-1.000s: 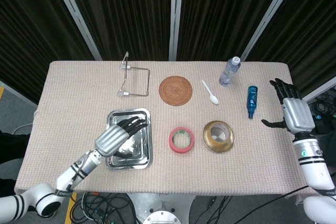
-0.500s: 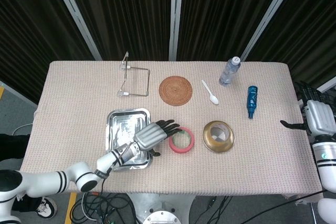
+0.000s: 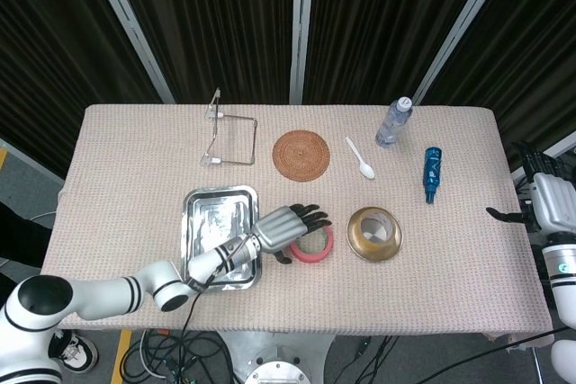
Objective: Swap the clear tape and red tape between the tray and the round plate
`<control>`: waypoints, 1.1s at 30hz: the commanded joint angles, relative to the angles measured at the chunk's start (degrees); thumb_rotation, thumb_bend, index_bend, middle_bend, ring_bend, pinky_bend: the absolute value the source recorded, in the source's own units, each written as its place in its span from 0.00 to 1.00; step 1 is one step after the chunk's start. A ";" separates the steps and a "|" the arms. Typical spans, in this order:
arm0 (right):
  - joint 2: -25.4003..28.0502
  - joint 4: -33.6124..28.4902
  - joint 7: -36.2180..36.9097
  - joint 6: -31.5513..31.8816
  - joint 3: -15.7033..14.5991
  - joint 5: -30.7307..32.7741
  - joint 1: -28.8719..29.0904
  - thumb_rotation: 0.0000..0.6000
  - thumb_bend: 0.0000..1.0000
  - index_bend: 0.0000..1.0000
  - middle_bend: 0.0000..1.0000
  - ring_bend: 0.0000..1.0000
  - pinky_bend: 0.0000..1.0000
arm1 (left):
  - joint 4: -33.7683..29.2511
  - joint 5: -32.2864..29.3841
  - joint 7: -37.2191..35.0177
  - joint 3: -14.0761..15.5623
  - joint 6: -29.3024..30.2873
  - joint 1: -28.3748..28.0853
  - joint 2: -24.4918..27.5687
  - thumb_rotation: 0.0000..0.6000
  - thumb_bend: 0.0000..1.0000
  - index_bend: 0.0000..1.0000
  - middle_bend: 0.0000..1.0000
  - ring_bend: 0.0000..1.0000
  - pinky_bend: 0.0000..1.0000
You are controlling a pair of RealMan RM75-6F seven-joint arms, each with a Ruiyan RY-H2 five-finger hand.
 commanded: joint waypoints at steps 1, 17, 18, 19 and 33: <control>-0.02 0.17 0.21 -0.06 0.20 -0.21 -0.19 1.00 0.00 0.00 0.01 0.00 0.00 | 0.98 -0.06 -0.87 0.24 -0.80 -1.20 -0.37 1.00 0.05 0.09 0.05 0.00 0.19; -0.71 1.68 1.46 -0.95 1.07 -1.08 -1.16 1.00 0.01 0.00 0.01 0.00 0.00 | 5.52 -1.40 -4.83 2.31 -3.68 -5.18 -1.66 1.00 0.13 0.14 0.13 0.04 0.23; -0.79 1.72 1.44 -0.98 1.10 -1.23 -1.18 1.00 0.01 0.00 0.01 0.00 0.00 | 5.64 -1.36 -5.35 2.40 -3.55 -5.31 -1.74 1.00 0.14 0.15 0.14 0.05 0.23; -0.85 1.76 1.34 -1.04 1.11 -1.31 -1.17 1.00 0.01 0.00 0.01 0.00 0.00 | 5.71 -1.33 -5.76 2.46 -3.43 -5.42 -1.79 1.00 0.16 0.16 0.16 0.06 0.24; -1.20 2.10 0.54 -2.09 1.77 -0.83 -1.24 1.00 0.01 0.00 0.01 0.00 0.00 | 6.28 -0.01 -9.00 3.85 0.88 -5.29 -1.58 1.00 0.26 0.31 0.33 0.22 0.40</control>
